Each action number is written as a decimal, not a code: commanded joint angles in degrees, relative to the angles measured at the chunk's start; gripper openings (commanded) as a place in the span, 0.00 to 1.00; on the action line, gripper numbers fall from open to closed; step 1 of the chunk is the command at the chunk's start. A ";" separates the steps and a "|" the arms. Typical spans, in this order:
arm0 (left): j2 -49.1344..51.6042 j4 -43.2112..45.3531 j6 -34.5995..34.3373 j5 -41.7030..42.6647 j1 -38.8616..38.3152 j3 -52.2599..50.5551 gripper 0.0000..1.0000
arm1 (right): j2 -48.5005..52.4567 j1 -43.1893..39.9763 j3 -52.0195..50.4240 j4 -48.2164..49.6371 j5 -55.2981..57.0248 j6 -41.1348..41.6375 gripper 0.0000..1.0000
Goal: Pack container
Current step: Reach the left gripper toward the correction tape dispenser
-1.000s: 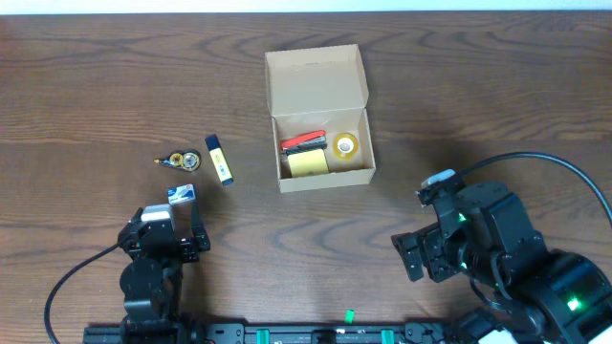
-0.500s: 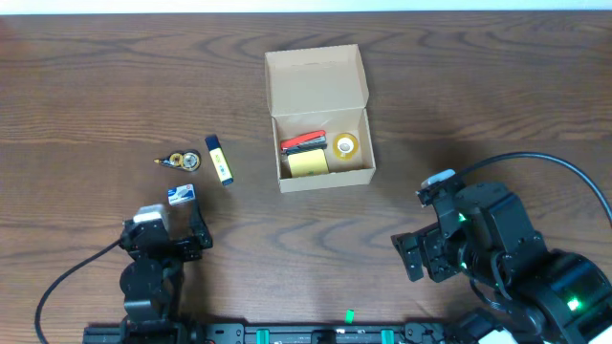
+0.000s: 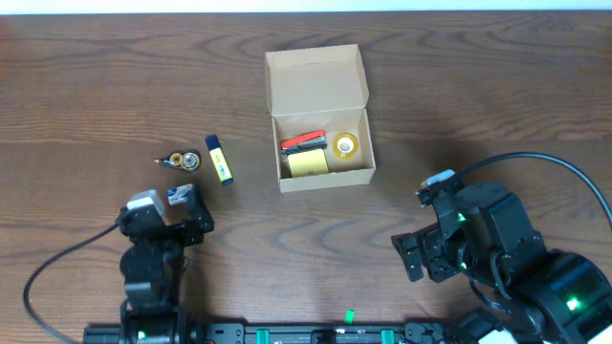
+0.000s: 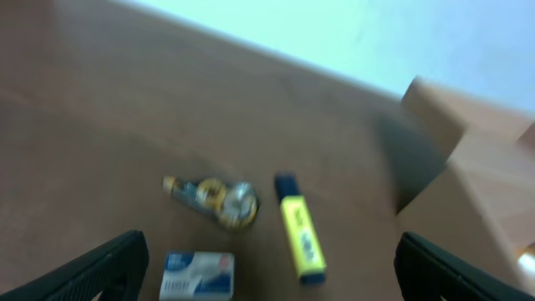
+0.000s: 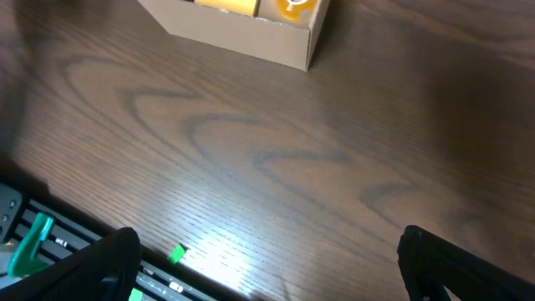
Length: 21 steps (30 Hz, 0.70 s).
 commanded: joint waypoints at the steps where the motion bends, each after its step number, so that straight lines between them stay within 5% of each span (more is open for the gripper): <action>1: 7.21 0.59 1.25 -0.24 0.13 5.49 0.95 | -0.11 0.39 -0.22 -0.07 0.00 0.07 0.99; 13: 39.80 -1.05 -0.35 -2.93 0.17 26.97 0.95 | -0.11 0.39 -0.22 -0.07 0.00 0.07 0.99; 21: 56.17 -13.27 -7.61 -5.42 0.17 43.93 0.95 | -0.11 0.39 -0.22 -0.07 0.00 0.07 0.99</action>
